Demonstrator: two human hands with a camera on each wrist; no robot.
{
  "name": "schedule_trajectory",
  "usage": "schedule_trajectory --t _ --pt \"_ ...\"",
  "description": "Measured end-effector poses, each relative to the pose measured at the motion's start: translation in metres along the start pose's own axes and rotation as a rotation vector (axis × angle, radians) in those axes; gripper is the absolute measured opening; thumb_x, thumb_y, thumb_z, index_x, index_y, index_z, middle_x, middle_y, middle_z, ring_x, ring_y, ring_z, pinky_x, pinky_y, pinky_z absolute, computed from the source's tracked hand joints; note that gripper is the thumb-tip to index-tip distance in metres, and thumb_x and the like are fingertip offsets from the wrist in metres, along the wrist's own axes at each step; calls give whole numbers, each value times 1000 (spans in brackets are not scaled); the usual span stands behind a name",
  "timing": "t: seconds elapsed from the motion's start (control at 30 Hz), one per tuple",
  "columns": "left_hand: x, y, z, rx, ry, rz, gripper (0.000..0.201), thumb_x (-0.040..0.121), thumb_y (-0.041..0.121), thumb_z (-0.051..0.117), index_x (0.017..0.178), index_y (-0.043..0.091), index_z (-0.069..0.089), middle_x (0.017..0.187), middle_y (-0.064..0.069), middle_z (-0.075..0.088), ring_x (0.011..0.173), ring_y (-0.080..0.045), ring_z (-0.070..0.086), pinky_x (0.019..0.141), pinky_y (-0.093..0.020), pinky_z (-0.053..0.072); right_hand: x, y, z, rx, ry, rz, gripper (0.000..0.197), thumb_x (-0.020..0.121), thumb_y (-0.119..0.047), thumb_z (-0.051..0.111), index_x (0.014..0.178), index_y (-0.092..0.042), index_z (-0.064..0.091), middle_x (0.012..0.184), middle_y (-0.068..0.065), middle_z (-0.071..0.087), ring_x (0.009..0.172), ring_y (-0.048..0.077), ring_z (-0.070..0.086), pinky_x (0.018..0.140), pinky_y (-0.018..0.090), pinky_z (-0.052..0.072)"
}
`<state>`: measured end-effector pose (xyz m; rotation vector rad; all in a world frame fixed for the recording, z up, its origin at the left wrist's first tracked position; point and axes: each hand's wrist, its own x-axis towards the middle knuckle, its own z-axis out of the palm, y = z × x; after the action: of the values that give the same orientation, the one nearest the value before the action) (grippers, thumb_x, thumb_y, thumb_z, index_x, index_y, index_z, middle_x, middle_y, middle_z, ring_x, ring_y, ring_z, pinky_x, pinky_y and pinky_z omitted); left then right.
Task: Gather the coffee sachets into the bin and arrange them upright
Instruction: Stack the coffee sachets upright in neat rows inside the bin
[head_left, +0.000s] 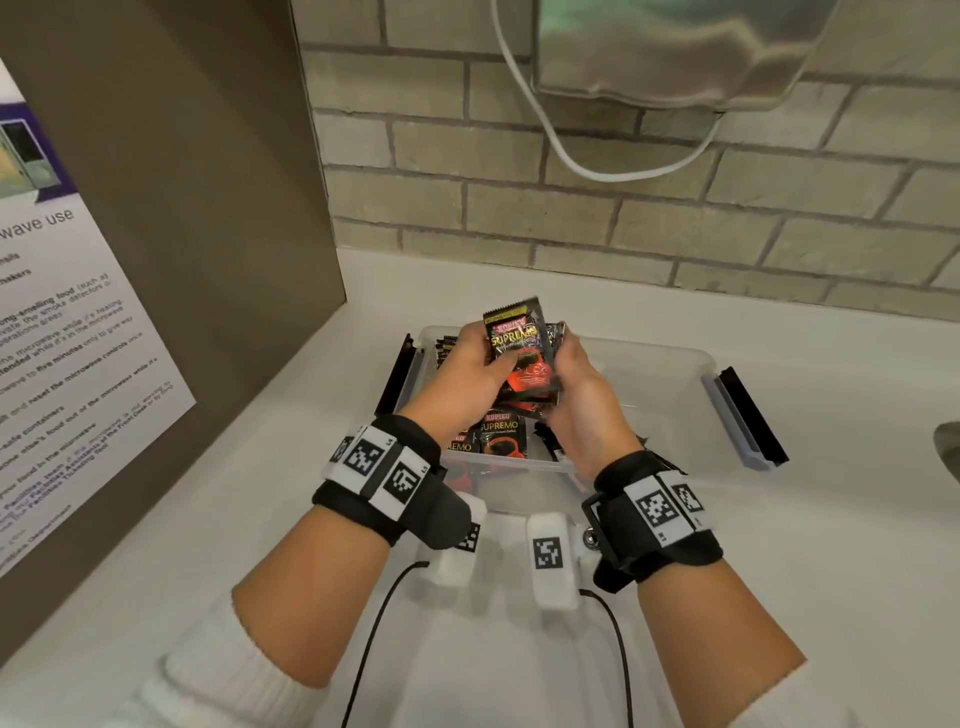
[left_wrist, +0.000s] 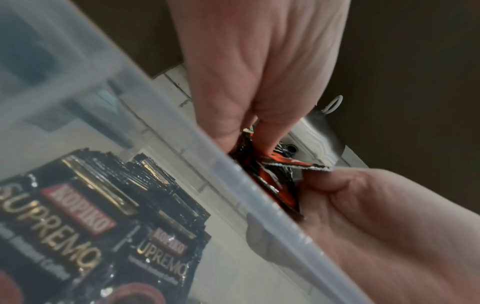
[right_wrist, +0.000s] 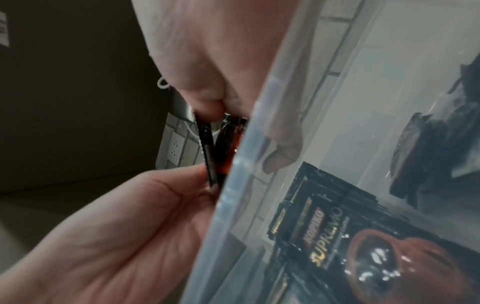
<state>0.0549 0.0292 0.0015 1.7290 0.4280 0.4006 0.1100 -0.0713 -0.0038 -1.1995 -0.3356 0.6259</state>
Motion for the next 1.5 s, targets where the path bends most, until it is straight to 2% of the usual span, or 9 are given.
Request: schedule_trajectory --t 0.07,0.2,0.3,0.5,0.73,0.93,1.13,1.4,1.5 --pt "0 1 2 -22 -14 -11 37 94 6 47 129 8 34 121 -12 58 108 -24 59 96 -43 48 -2 -2 -1 6 -57 36 40 102 -32 29 135 -12 41 126 15 57 107 24 60 99 42 45" --pt "1 6 -1 -133 -97 -89 62 87 -13 46 141 10 24 130 -15 46 119 -30 50 100 -46 43 -2 0 -5 -296 -34 -70 62 92 7 42 146 -16 20 133 11 49 115 24 54 88 34 50" --pt "4 13 -12 -34 -91 -70 56 92 6 51 142 17 28 128 -5 41 119 -22 46 102 -38 40 1 0 -6 -404 -16 -71 75 92 5 45 150 -19 3 145 6 39 125 23 48 80 25 48" --pt "10 13 -38 512 -282 97 32 83 12 66 113 23 59 98 2 60 81 -12 60 82 -28 52 1 1 -9 -650 -28 22 48 81 11 57 122 -9 41 116 14 57 104 30 61 81 41 55" --pt "18 3 -23 960 -496 85 38 79 17 71 115 14 59 105 0 60 92 -11 54 80 -21 44 8 0 -13 -1169 -124 346 23 80 -6 65 102 -7 58 93 8 64 88 21 58 74 31 51" --pt "21 -6 -25 1038 -512 149 42 76 30 74 114 12 64 105 1 61 88 -7 50 74 -17 37 10 -2 -10 -1472 -278 419 17 81 -16 65 96 -10 61 92 6 59 84 21 54 64 25 42" --pt "25 -6 -39 955 -429 209 25 82 15 69 106 10 68 104 -4 67 75 -1 50 60 -4 36 14 3 -10 -1388 -312 480 12 89 -10 53 78 -11 57 80 5 55 73 18 49 64 25 40" --pt "24 -6 -49 1078 -348 160 44 79 7 70 121 10 56 114 -9 51 102 -20 51 85 -27 42 15 4 -10 -1377 -269 471 22 96 -21 48 103 -5 60 97 8 58 76 17 51 70 25 41" --pt "24 -4 -52 1142 -368 165 51 81 12 68 129 14 52 121 -11 45 110 -24 46 95 -32 41 18 5 -12 -1308 -214 475 25 95 -16 48 108 0 61 108 11 64 93 23 59 90 33 48"
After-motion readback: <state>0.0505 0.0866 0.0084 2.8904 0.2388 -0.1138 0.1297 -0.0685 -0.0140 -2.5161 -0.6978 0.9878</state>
